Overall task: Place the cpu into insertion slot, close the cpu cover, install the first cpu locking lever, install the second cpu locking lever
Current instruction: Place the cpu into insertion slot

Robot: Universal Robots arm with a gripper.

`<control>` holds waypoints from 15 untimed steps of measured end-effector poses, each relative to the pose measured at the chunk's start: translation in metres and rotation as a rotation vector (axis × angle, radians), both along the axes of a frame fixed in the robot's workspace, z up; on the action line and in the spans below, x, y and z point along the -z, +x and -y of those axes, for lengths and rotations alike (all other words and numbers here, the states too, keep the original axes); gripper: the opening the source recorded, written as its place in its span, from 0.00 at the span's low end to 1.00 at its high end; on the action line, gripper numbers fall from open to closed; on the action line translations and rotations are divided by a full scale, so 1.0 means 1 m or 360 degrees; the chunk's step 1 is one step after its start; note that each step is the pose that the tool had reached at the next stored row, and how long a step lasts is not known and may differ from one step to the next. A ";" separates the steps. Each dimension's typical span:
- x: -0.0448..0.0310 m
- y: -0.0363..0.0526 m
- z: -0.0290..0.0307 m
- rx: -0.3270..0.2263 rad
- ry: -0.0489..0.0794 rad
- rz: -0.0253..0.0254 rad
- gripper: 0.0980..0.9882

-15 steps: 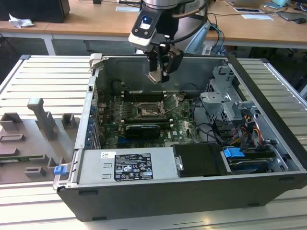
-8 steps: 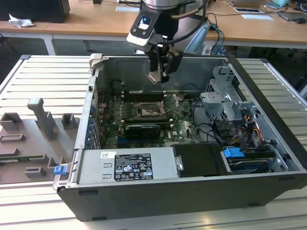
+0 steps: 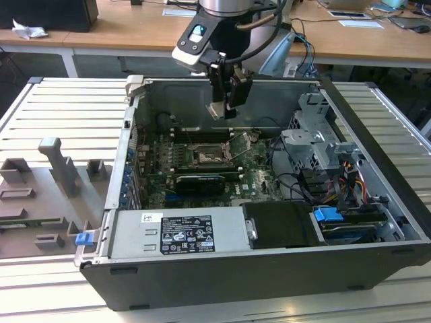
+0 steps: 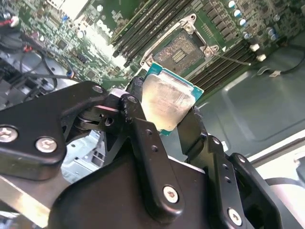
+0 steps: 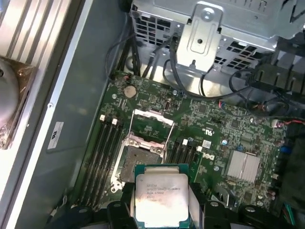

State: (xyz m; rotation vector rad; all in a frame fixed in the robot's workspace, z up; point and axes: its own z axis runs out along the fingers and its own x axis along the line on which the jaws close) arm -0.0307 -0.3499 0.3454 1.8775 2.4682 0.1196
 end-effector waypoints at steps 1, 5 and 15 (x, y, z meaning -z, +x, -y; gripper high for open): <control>0.0006 0.0000 0.0000 0.0024 0.0000 0.00000 0.49; 0.0027 0.0000 0.0000 0.0041 0.0000 -0.00003 0.49; 0.0073 0.0000 0.0000 0.0053 -0.0001 -0.00005 0.49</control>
